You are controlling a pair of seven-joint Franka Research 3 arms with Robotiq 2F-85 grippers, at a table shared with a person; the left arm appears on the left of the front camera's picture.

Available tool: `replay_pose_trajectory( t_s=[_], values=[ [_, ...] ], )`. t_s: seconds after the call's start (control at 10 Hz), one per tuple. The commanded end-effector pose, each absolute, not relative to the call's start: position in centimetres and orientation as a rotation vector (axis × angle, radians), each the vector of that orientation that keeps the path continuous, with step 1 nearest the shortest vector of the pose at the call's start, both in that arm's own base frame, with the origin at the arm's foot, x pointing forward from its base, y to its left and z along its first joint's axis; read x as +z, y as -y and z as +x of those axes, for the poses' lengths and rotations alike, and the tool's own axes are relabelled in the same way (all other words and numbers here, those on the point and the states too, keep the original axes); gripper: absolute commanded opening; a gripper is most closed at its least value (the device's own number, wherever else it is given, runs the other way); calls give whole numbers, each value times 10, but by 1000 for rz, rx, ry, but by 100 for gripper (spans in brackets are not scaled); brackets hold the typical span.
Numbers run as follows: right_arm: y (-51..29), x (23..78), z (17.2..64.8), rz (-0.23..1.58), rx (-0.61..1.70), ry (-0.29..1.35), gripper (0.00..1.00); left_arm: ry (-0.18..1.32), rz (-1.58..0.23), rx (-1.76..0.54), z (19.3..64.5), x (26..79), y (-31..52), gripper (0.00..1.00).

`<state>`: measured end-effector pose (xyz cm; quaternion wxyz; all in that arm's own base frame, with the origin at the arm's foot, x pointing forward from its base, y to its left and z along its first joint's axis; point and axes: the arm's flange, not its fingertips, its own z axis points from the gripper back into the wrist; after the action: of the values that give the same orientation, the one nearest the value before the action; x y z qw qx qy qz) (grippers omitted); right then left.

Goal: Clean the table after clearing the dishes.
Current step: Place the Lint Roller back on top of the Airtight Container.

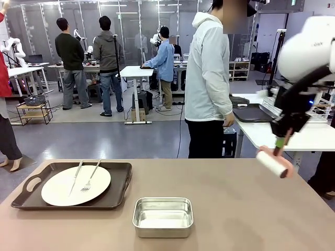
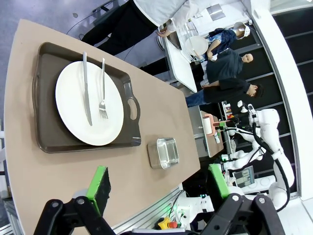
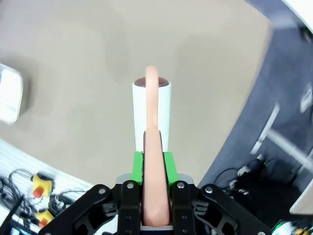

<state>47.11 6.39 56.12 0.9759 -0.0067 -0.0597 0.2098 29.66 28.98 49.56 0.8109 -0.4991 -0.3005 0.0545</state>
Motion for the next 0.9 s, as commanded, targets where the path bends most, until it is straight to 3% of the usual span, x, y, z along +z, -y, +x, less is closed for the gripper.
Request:
replay_pose_trajectory(
  t_s=[0.0, 0.4, 0.8],
  values=[
    [-106, 569, 472, -21, 652, 52, 20, 652, -1071, 109, 295, 498, -291, 100],
    [-247, 581, 441, -52, 1136, -1, 20, 652, -1071, 109, 295, 498, -291, 100],
    [-338, 564, 416, -88, 1385, -153, 20, 652, -1071, 109, 295, 498, -291, 100]
  ],
)
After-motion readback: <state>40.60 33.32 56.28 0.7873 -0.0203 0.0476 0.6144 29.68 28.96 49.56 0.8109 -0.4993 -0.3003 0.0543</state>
